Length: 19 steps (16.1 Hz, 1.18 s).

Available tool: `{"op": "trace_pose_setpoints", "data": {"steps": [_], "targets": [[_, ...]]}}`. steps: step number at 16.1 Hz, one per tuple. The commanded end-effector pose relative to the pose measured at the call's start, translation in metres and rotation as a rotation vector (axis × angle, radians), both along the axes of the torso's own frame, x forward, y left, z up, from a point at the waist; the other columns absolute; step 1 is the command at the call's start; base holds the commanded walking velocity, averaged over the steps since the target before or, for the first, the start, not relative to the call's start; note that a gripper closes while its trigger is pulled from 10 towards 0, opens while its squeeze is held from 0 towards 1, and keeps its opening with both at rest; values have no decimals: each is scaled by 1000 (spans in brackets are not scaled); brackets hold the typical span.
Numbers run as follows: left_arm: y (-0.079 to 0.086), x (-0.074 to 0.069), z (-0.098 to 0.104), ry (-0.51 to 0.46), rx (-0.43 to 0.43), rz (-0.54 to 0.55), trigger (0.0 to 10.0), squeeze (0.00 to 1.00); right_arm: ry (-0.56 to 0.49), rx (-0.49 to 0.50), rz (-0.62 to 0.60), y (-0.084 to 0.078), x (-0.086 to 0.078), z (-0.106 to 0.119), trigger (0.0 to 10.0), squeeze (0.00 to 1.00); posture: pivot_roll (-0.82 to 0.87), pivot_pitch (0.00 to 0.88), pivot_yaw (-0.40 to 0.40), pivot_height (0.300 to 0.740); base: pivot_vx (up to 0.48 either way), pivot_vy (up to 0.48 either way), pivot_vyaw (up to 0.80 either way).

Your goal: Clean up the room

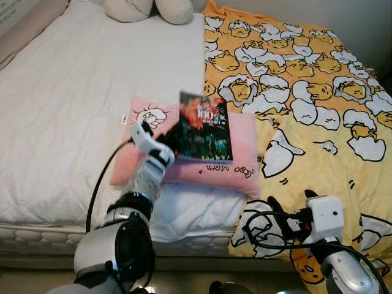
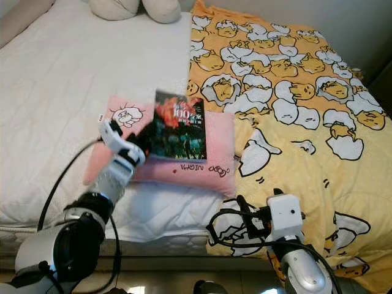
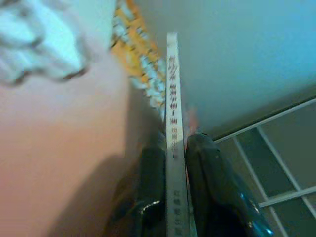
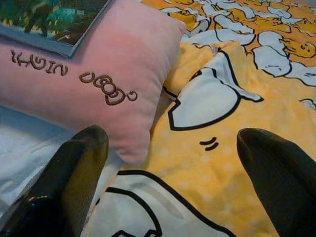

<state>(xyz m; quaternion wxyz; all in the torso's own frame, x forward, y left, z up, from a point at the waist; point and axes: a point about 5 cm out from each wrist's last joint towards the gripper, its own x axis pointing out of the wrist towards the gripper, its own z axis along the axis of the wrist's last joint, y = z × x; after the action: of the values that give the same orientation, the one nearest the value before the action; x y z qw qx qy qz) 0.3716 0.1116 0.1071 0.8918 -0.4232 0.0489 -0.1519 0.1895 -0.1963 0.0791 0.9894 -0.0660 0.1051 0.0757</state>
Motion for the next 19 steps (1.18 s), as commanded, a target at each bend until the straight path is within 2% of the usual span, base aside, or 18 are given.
{"op": "trace_pose_setpoints", "data": {"steps": [1,4,6,7,8,9,10,11,12,15,17,19], "targets": [[-1,7,19,-85,2,-15,0,0,-14,-5,-12,-4,1,0,10000,0,-125,0,-73,740,0,0,0],[5,9,24,-110,28,10,0,0,-14,-2,-11,-3,2,-2,10000,0,-118,0,-72,740,0,0,0],[3,5,17,-110,209,-19,0,0,-15,-1,-11,-2,3,-3,10000,0,-116,0,-73,740,0,0,0],[-1,3,12,-100,266,-47,0,0,-15,-1,-11,-2,3,-3,10000,0,-116,0,-73,740,0,0,0],[-7,0,3,-63,381,-80,0,0,-15,-2,-10,-3,3,-3,10000,0,-116,0,-73,740,0,0,0],[-9,-2,-4,-46,499,-82,7804,0,-16,-2,-10,-3,3,-3,10000,0,-121,0,-72,740,0,0,0],[-4,-2,0,-108,693,-2,10000,1000,-20,-4,-15,-4,2,-3,10000,0,-126,0,-73,740,0,0,0],[-2,-1,5,-156,787,57,10000,1000,-28,-4,-21,-5,2,-2,10000,0,-126,0,-73,740,0,0,0],[-2,-1,6,-164,803,67,10000,1000,-33,-2,-24,-5,1,-1,10000,0,-128,0,-76,740,0,0,0],[-21,-2,1,-117,683,-13,10000,1000,-78,29,-13,-5,1,6,10000,0,-131,0,-76,740,0,0,0],[-27,-1,1,-79,688,11,10000,1000,-81,76,17,3,2,7,10000,0,-131,0,-74,740,0,0,0],[-23,1,-2,-25,677,32,10000,1000,-70,130,66,13,4,6,10000,0,-129,0,-66,740,0,0,0]]}}
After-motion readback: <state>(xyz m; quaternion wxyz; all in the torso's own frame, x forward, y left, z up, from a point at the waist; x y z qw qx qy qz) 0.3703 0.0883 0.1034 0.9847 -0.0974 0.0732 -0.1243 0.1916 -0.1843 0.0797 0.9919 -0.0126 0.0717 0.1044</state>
